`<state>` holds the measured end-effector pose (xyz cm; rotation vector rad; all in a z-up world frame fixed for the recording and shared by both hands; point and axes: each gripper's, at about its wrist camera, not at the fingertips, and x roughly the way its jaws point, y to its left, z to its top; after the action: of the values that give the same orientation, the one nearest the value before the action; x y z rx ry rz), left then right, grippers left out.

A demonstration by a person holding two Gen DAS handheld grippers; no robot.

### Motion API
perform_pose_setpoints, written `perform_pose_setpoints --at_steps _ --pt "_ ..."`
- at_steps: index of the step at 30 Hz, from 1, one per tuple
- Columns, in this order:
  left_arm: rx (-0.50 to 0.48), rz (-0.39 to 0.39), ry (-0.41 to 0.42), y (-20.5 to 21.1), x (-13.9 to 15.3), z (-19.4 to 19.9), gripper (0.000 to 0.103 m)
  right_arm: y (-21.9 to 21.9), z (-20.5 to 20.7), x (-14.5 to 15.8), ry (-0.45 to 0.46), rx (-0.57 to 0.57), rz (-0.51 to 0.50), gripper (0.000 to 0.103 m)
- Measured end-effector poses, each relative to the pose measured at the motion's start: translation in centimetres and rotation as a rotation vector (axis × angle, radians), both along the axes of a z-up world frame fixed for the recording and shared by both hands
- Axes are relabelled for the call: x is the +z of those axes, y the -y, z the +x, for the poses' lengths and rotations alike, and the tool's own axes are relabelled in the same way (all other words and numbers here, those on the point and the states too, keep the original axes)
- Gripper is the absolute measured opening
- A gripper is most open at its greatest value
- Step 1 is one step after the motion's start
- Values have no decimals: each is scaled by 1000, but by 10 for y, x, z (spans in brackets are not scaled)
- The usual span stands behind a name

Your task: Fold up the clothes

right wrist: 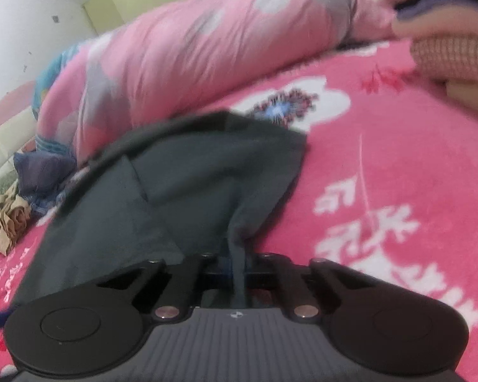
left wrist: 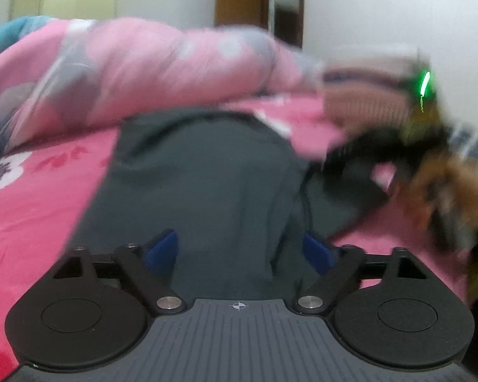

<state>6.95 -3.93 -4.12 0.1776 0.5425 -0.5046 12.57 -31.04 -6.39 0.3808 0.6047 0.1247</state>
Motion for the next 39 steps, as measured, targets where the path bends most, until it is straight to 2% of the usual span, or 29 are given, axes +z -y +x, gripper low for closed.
perform_pose_setpoints --at_steps 1,2,4,6,7,12,17,21,24,27,29,35,37,39 --pt "27 32 -12 6 -6 6 47 1 -6 7 31 -10 0 4" --pt "54 45 -27 9 -10 11 45 5 -14 16 69 -23 2 4" --pt "91 -8 -66 2 -11 19 23 11 -29 35 142 -50 6 3" --pt "124 -51 -79 -8 -7 20 9 19 -46 52 204 -78 2 3" --pt "142 -72 -78 -13 -4 19 5 24 -55 60 233 -93 1 3" --pt "233 -237 -27 -62 36 3 2 53 -99 99 362 -171 27 3" --pt "322 -372 114 -125 106 -6 1 82 -136 145 501 -239 2 3" --pt "366 -432 201 -160 156 -12 1 103 -158 182 605 -289 -56 3" --pt "359 -438 241 -169 185 -4 1 110 -162 207 654 -291 -94 3" --pt "346 -418 255 -164 207 16 1 107 -142 228 659 -272 -161 3" --pt "350 -371 269 -154 219 41 1 104 -117 240 640 -258 -191 3" --pt "381 -180 324 -103 250 138 1 87 18 279 521 -258 -262 2" --pt "392 -152 349 -90 267 168 1 80 58 299 510 -275 -280 2" --pt "396 -155 407 -86 293 184 1 74 77 321 540 -299 -280 2"
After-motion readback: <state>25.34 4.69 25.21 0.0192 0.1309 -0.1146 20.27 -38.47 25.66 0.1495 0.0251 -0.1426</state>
